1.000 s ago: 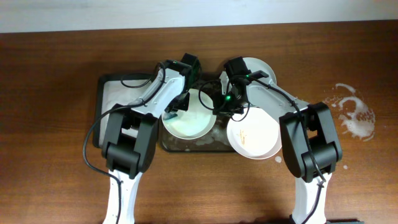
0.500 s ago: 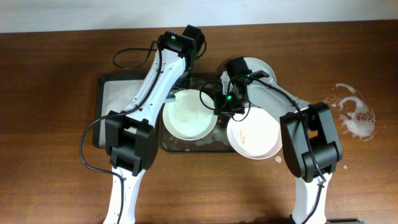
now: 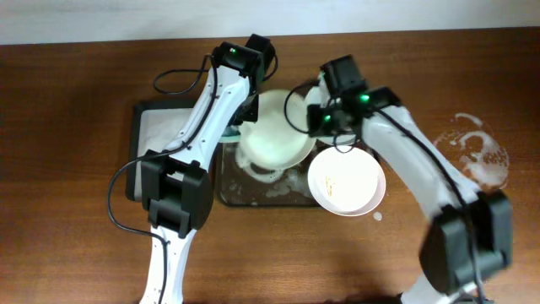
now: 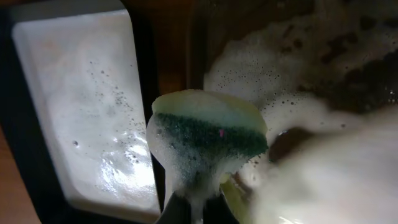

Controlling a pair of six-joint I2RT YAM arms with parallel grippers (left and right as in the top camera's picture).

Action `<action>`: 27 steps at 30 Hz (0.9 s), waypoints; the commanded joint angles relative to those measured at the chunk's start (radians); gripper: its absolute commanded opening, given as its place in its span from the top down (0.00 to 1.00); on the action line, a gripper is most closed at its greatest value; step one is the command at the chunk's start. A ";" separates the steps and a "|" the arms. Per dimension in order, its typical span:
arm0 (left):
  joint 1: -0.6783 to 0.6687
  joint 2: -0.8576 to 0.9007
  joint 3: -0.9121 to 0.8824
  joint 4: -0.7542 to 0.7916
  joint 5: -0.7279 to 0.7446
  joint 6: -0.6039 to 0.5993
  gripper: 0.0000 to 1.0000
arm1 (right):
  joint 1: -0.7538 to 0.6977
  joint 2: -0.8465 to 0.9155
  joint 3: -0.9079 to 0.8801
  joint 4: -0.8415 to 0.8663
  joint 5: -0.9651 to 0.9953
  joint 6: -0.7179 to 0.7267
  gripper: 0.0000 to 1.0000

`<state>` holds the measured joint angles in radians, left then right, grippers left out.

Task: Clean dirty plates on tray and stack at the side
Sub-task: 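Lift the white bowl up with the right gripper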

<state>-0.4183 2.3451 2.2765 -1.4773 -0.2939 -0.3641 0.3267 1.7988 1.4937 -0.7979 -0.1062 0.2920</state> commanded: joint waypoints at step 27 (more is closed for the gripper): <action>0.034 -0.004 0.015 0.074 0.201 -0.008 0.99 | 0.178 -0.138 0.017 0.082 1.401 0.048 0.96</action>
<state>-0.3866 2.3451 2.2765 -1.3983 -0.1032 -0.3641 0.4965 1.6505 1.5013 -0.7483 1.2179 0.4217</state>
